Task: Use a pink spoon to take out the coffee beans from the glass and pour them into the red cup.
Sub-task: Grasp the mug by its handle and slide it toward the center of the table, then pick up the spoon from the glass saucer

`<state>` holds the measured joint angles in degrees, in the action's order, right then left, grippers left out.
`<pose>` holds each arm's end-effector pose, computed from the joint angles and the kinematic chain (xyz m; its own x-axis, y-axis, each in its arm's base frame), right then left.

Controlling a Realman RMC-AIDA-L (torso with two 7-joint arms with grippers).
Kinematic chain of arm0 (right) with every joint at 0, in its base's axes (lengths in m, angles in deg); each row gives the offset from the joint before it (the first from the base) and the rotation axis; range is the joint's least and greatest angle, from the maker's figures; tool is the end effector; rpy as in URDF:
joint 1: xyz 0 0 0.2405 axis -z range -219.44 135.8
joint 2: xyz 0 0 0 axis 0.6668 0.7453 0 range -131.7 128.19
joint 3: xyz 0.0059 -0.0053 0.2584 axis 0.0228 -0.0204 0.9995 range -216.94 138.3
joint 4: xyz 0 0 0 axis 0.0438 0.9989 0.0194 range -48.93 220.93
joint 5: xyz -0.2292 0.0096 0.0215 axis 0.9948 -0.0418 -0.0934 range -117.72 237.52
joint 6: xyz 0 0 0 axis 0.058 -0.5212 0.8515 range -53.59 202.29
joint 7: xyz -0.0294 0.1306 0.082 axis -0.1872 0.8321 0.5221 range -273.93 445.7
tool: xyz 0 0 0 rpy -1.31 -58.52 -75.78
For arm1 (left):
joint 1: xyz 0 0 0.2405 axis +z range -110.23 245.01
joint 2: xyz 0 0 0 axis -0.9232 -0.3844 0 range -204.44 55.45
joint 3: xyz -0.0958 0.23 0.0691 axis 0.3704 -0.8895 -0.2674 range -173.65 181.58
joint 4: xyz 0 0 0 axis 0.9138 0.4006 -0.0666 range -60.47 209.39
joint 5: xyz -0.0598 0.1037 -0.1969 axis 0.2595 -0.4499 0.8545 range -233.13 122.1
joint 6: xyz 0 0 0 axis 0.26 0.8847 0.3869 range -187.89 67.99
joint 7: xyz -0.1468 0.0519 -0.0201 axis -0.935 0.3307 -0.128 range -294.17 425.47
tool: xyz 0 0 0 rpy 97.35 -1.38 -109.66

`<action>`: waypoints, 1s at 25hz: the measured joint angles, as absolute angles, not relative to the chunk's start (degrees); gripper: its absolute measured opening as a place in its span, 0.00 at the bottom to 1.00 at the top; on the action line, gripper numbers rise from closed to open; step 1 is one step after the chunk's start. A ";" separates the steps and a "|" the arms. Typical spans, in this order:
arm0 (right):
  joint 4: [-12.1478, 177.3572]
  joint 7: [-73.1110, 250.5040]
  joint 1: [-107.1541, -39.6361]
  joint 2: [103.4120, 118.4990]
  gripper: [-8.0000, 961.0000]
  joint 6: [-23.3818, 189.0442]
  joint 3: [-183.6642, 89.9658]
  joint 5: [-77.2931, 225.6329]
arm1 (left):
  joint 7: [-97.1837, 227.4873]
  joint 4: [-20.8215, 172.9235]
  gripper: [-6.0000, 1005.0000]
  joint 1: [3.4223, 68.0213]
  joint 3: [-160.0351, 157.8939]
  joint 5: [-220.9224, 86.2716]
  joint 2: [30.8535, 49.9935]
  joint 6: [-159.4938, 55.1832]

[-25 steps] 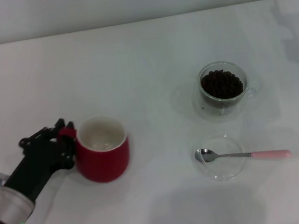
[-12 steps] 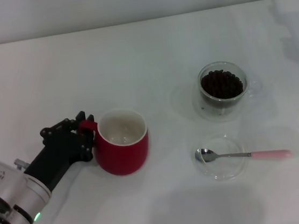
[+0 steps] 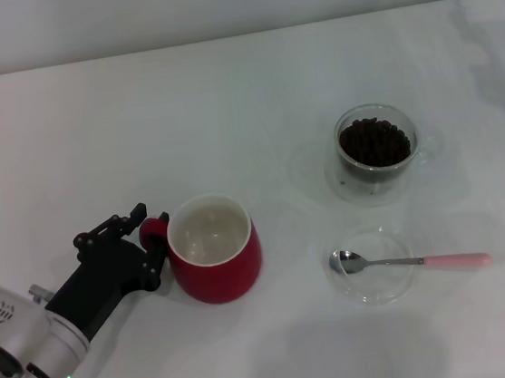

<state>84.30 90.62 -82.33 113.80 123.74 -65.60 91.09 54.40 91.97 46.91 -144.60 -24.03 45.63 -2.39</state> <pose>0.3591 0.4447 0.0527 0.7202 -0.0324 -0.6931 -0.6771 0.1851 -0.7122 -0.3033 0.2890 -0.1410 0.7955 0.1502 0.5870 0.5378 -0.6213 -0.5698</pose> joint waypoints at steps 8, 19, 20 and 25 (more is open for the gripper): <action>84.30 90.63 -82.28 113.87 0.89 123.74 -66.81 91.07 | 54.17 92.05 0.45 48.73 -144.98 -23.55 45.41 -2.18; 84.07 90.62 -82.65 114.02 0.89 123.80 -66.36 90.62 | 54.26 92.21 0.76 54.47 -145.20 -23.51 45.21 1.48; 84.03 90.71 -82.56 113.98 0.89 123.80 -66.27 90.58 | 54.27 92.13 0.78 55.19 -145.20 -23.52 45.21 2.40; 83.77 93.80 -82.17 113.60 0.89 123.53 -66.16 90.36 | 54.15 91.25 0.86 58.85 -144.81 -22.17 45.04 10.12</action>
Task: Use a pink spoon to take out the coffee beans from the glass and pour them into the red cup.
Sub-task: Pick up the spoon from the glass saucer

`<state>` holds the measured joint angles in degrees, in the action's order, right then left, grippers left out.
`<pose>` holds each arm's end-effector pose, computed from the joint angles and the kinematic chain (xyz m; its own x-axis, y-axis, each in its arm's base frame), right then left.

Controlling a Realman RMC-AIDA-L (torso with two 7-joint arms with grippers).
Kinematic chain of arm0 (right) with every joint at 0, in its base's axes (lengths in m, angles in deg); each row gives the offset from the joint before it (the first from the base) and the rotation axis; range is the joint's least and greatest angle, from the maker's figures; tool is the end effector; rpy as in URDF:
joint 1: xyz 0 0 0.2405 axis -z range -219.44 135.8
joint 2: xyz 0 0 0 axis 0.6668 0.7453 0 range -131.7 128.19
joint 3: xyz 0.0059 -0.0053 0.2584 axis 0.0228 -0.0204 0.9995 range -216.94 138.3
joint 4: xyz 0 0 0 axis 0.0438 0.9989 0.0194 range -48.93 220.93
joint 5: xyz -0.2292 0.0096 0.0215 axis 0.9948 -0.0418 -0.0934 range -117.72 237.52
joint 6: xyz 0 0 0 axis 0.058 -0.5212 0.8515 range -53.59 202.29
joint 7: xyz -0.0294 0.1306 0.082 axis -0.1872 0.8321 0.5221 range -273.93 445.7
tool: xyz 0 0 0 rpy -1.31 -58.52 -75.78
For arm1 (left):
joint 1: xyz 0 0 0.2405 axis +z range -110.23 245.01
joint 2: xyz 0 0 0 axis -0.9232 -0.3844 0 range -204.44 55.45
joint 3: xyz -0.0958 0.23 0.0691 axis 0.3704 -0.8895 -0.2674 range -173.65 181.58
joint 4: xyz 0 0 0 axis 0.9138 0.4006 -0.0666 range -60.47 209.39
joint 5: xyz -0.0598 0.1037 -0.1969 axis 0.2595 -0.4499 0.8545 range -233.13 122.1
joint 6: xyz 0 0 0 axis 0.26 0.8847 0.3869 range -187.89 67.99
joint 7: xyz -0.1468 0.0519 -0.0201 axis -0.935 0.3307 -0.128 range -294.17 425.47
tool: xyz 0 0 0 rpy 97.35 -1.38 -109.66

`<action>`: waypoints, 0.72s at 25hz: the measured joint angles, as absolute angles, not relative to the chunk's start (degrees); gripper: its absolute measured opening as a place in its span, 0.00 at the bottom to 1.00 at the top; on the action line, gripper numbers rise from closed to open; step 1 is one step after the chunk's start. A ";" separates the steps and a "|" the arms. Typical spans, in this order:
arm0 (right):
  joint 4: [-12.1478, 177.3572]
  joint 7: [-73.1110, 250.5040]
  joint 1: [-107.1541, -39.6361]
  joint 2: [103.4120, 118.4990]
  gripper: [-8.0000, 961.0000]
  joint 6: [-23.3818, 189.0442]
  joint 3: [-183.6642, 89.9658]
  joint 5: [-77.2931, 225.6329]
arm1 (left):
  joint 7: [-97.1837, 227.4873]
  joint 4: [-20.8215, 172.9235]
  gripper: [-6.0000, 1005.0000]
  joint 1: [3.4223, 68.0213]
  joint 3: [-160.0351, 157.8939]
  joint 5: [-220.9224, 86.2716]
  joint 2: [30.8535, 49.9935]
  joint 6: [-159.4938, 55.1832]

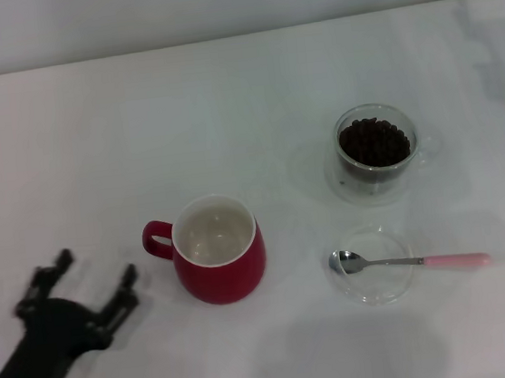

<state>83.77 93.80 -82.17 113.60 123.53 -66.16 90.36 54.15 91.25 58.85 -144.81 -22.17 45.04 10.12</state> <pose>0.3607 0.4452 0.0574 0.6852 -0.0176 -0.7282 -0.7120 0.1945 -0.6747 -0.3371 0.2257 -0.1157 0.7058 0.1424 0.6939 0.6552 -0.5037 -0.5631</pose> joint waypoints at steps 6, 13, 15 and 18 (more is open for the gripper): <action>83.55 100.87 -81.09 113.60 0.89 124.28 -72.38 91.34 | 53.00 89.02 0.89 61.79 -144.64 -12.64 44.92 17.05; 81.98 123.56 -73.54 113.57 0.89 130.26 -86.77 91.54 | 47.60 88.00 0.89 60.68 -144.67 -1.70 44.89 18.89; 80.24 130.05 -70.18 113.38 0.89 132.90 -89.41 91.54 | 47.27 87.76 0.89 59.66 -144.66 2.24 44.86 19.56; 78.67 137.34 -66.04 112.97 0.89 136.41 -90.97 91.54 | 48.64 86.50 0.89 57.45 -144.66 5.80 44.79 19.78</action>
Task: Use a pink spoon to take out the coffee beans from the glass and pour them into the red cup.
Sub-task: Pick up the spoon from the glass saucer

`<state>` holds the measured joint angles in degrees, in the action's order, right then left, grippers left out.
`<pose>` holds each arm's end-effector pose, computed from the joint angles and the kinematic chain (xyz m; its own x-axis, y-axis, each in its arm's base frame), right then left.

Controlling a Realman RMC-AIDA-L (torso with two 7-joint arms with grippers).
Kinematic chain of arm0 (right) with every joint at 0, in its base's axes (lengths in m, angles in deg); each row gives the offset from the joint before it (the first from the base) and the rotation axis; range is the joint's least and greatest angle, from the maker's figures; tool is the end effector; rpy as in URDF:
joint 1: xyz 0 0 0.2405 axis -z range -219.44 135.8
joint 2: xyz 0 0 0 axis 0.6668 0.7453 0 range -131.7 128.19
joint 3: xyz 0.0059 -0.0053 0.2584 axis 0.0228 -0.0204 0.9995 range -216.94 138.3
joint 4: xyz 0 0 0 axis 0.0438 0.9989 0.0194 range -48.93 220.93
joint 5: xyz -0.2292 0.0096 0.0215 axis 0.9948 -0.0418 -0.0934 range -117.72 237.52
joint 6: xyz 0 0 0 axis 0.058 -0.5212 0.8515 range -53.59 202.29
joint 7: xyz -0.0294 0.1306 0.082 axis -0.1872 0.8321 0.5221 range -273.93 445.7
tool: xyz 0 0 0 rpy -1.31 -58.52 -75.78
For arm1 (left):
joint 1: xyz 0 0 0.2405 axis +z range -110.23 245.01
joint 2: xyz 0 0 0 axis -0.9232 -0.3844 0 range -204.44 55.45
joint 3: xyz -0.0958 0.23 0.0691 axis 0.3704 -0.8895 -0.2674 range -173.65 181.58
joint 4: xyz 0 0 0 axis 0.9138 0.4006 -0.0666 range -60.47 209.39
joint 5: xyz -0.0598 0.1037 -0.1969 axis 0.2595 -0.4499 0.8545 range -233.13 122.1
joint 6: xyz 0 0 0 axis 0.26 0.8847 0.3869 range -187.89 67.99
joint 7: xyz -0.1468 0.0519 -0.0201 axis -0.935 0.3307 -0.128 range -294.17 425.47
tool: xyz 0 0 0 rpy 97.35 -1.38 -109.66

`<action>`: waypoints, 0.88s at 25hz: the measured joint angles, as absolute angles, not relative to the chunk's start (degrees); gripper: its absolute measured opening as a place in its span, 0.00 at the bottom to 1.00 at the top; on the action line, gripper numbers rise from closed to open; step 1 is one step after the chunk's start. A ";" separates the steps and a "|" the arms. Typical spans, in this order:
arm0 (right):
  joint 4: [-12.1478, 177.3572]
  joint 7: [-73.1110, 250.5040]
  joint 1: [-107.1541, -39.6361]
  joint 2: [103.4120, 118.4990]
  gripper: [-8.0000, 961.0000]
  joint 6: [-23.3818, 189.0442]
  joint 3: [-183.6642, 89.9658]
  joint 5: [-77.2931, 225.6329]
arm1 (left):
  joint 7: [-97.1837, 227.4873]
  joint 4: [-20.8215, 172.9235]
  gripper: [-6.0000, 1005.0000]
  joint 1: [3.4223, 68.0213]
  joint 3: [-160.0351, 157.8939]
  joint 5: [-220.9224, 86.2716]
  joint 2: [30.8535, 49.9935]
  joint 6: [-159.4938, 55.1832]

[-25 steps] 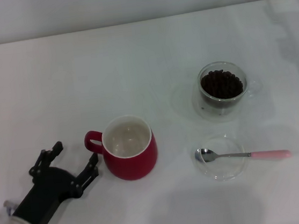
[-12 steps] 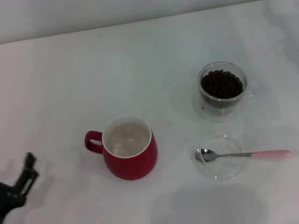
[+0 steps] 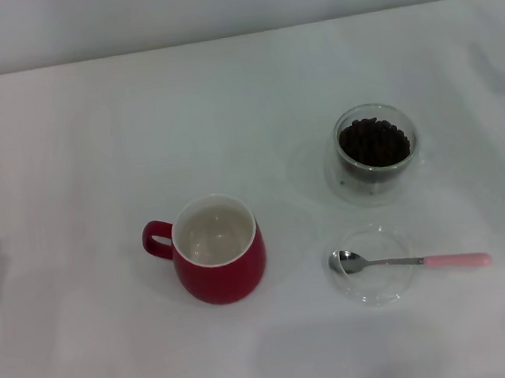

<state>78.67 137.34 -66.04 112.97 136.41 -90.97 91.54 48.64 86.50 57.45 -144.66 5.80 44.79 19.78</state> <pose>0.3979 0.3625 0.0487 0.2876 -0.0233 -0.9575 -0.9576 -0.0274 -0.2869 -0.3766 0.2503 -0.0346 0.5454 -0.0382 0.8373 0.8327 -0.0894 -0.5464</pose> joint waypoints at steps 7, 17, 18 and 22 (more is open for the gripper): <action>79.49 149.15 -58.16 112.66 0.89 145.50 -91.74 91.54 | 49.20 83.42 0.89 51.37 -144.68 12.86 44.53 19.97; 94.23 152.31 -54.34 112.80 0.89 160.81 -94.91 91.71 | 49.37 77.46 0.89 43.69 -144.66 19.73 44.55 17.41; 95.33 152.34 -54.05 112.81 0.89 161.71 -94.91 91.74 | 49.37 77.46 0.89 43.57 -144.67 19.74 44.55 17.44; 97.59 152.73 -52.62 112.82 0.89 162.58 -95.99 93.51 | 49.37 77.67 0.89 43.79 -144.67 19.82 44.68 16.98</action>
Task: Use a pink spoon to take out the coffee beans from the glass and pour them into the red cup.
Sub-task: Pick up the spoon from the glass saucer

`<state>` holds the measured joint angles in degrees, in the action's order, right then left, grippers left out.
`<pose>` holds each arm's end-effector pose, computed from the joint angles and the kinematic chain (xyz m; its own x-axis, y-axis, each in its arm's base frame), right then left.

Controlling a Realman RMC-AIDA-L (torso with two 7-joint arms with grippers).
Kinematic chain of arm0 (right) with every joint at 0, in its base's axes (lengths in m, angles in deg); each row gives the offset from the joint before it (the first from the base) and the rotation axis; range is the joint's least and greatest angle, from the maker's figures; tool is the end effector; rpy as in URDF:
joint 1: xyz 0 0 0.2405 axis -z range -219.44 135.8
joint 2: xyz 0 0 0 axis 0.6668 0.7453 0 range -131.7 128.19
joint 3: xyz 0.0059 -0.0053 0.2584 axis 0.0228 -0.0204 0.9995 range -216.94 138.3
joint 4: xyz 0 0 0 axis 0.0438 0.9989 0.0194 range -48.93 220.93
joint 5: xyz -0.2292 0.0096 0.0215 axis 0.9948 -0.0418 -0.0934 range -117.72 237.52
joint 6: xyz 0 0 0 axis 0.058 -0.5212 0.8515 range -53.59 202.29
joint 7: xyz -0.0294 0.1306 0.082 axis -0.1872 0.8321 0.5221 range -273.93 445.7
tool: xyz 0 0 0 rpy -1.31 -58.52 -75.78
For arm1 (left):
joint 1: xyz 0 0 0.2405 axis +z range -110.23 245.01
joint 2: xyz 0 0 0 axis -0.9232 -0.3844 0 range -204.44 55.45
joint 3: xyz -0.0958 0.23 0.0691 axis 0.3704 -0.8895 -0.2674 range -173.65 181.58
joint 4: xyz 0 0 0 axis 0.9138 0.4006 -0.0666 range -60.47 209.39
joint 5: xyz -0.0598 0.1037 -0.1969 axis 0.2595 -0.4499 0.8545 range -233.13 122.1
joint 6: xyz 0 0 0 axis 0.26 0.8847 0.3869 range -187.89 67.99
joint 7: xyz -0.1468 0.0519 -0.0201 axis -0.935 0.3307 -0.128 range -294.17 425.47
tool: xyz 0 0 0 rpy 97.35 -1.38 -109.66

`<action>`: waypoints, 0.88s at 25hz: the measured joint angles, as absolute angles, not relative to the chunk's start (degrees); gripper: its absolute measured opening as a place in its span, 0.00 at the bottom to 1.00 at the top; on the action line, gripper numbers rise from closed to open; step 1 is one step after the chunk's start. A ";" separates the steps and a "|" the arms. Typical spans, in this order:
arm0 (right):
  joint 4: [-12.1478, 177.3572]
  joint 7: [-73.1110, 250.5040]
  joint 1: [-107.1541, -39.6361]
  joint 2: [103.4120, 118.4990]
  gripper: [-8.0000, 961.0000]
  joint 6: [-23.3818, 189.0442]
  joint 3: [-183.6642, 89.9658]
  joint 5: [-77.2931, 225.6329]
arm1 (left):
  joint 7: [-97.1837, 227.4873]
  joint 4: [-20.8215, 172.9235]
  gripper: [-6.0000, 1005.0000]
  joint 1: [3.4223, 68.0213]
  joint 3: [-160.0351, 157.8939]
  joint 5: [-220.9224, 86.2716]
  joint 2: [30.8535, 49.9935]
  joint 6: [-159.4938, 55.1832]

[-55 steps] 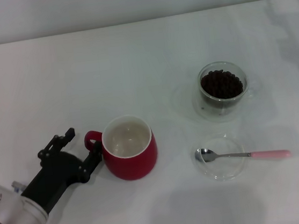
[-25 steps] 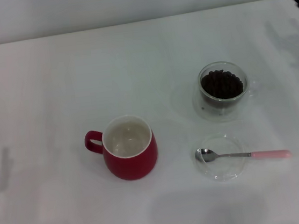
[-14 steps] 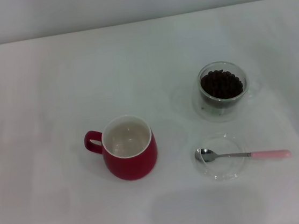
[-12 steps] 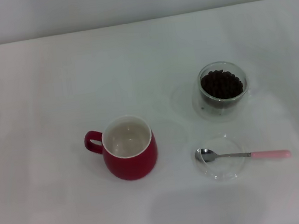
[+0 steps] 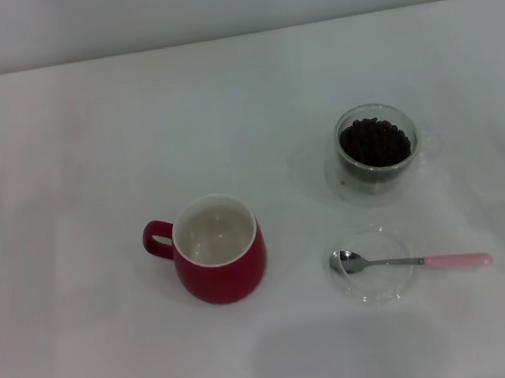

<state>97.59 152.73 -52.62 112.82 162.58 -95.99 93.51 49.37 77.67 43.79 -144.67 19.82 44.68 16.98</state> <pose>0.4272 0.1987 0.0006 -0.1264 -0.0992 -0.9870 -0.9919 -0.0017 0.1272 -0.3698 0.3298 0.0134 0.6099 -0.1569 0.7768 0.7878 0.0134 -0.6158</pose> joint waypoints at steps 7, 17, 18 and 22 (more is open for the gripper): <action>98.27 154.04 -48.61 112.71 0.89 164.52 -96.55 98.77 | 49.36 79.90 0.89 44.88 -145.08 19.62 44.97 16.45; 98.53 157.95 -47.90 112.84 0.89 166.17 -96.62 110.01 | 49.32 82.37 0.89 44.21 -144.94 19.80 44.96 14.67; 98.52 158.33 -47.92 112.82 0.89 166.26 -96.63 110.85 | 49.31 82.38 0.89 44.12 -144.97 19.79 44.97 14.67; 98.77 158.79 -47.83 112.85 0.89 166.31 -96.66 113.42 | 49.30 82.58 0.89 43.65 -145.10 19.62 45.01 14.66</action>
